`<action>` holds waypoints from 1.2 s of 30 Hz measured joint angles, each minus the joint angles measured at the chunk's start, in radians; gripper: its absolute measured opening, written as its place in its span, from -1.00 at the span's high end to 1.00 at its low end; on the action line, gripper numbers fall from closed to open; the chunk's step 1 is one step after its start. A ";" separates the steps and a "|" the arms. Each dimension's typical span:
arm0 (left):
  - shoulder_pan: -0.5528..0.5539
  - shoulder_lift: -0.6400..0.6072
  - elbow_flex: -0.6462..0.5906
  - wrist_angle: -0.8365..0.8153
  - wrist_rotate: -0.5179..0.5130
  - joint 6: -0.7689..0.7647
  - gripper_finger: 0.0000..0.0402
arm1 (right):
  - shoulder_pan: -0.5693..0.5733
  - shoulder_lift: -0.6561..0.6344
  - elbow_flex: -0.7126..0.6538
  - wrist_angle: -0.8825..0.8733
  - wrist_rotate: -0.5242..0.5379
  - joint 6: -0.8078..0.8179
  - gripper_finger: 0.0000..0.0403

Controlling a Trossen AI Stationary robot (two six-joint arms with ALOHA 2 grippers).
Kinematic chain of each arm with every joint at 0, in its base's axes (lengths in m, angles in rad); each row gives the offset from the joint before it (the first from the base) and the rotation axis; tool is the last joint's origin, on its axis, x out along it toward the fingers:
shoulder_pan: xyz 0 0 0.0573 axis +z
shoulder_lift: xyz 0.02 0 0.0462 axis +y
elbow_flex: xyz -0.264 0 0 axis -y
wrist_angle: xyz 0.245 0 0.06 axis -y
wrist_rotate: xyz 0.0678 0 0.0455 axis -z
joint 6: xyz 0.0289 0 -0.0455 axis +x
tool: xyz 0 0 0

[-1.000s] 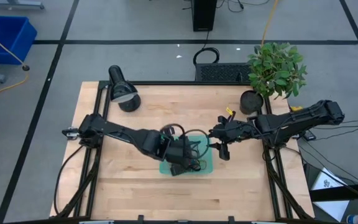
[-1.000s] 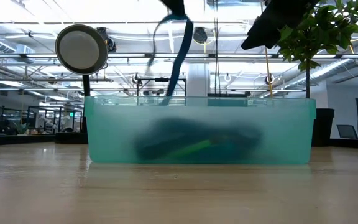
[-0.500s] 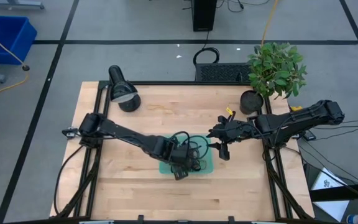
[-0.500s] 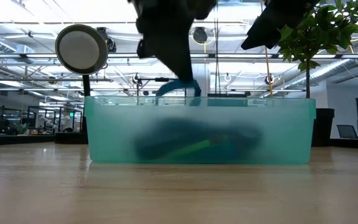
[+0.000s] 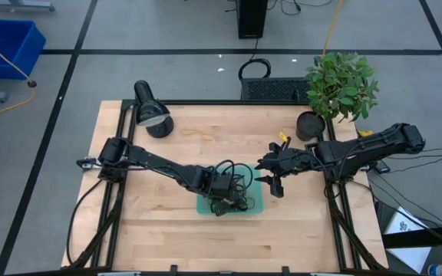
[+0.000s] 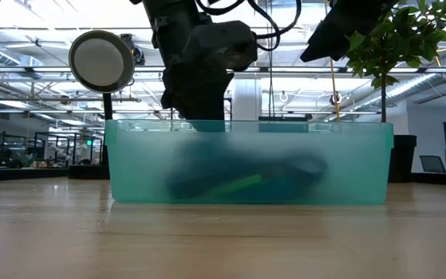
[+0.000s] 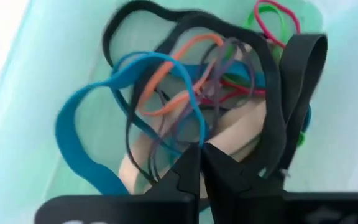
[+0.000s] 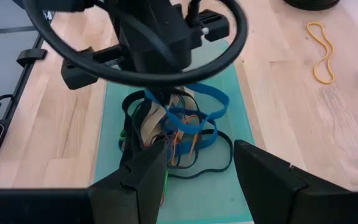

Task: Pick and place rubber bands into bin
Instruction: Put the blue rubber band into the green bin, then put the yellow rubber band into the green bin

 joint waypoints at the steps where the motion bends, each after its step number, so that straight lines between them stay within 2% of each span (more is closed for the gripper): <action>1: 0.000 0.000 0.000 0.001 -0.007 0.000 0.87 | 0.000 0.000 0.000 0.000 0.000 0.000 0.10; 10: 0.002 0.000 0.000 0.002 -0.009 0.010 0.82 | 0.000 0.000 -0.001 0.000 0.000 -0.002 0.10; 18: 0.003 0.000 0.000 0.002 0.033 0.008 0.78 | 0.000 0.000 -0.001 0.000 0.000 -0.002 0.10; 23: 0.004 0.000 0.000 0.002 0.031 0.033 0.48 | 0.000 0.000 -0.001 0.000 0.000 -0.002 0.10; 29: 0.004 0.000 0.050 -0.037 0.030 0.153 0.06 | 0.000 0.000 -0.001 0.000 0.000 -0.002 0.10; 36: 0.023 -0.001 0.173 -0.121 0.042 0.284 -0.18 | 0.000 0.000 -0.001 0.000 0.000 -0.002 0.10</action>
